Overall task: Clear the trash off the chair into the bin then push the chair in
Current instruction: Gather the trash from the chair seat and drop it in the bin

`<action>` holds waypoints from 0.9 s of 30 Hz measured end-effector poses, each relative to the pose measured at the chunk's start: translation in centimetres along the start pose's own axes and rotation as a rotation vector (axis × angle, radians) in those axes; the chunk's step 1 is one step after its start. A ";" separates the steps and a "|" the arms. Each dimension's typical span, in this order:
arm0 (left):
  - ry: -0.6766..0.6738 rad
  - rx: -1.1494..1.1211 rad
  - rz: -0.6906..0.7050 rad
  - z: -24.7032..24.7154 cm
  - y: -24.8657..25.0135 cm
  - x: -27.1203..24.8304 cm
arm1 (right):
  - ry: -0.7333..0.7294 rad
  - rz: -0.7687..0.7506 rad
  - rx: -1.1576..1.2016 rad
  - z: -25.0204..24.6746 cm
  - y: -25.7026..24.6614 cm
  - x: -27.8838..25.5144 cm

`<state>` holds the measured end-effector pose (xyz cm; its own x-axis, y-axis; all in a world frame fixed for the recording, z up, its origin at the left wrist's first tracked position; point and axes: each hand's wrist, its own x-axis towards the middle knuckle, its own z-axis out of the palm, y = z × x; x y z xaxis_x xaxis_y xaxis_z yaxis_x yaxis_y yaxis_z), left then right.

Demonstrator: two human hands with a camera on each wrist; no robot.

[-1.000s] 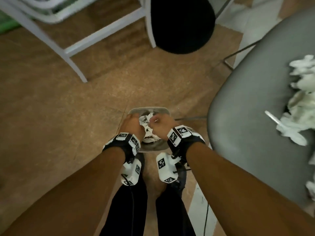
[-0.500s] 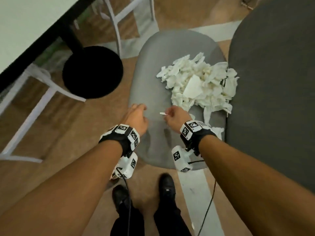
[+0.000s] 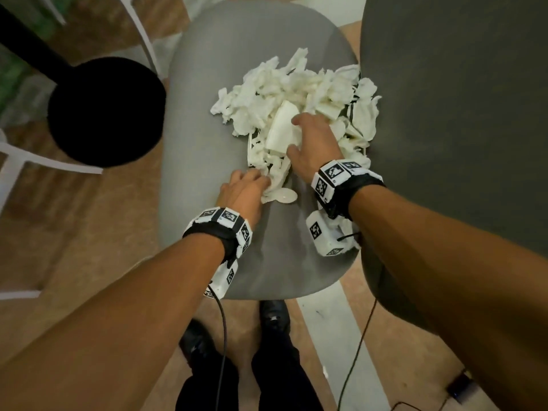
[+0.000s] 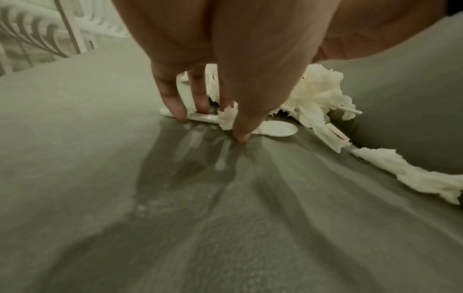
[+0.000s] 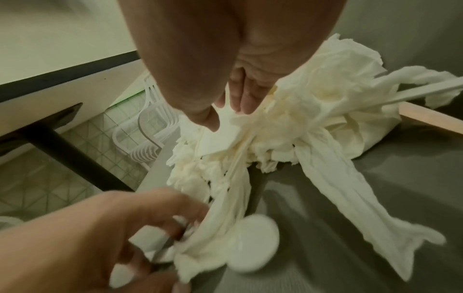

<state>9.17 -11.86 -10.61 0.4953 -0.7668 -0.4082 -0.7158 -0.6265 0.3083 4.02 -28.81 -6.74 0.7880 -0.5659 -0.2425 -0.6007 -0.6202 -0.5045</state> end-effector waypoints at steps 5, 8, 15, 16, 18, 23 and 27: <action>-0.086 0.020 0.034 -0.6 -1.3 0.0 | -0.095 0.111 -0.081 0.3 0.5 2.5; -0.114 0.035 0.050 -0.7 -1.7 -1.0 | -0.109 0.157 -0.121 0.4 0.3 3.3; -0.084 0.151 -0.009 -1.0 -3.5 -4.1 | 0.007 0.028 -0.048 0.6 -0.9 2.9; -0.091 0.151 -0.043 -1.2 -3.7 -4.5 | 0.002 0.012 -0.007 0.7 -1.2 2.5; -0.106 0.142 -0.095 -1.3 -4.3 -5.3 | 0.012 0.005 0.085 0.8 -1.9 1.7; 0.012 -0.156 -0.119 -1.0 -6.2 -7.6 | 0.097 0.050 0.270 1.2 -4.4 -1.1; 0.026 -0.249 -0.080 -1.0 -8.4 -9.7 | 0.106 0.055 0.332 2.6 -7.3 -3.8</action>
<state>10.87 0.69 -8.39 0.5600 -0.7151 -0.4184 -0.5323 -0.6975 0.4797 5.80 -20.75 -4.27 0.7270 -0.6576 -0.1977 -0.5511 -0.3869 -0.7393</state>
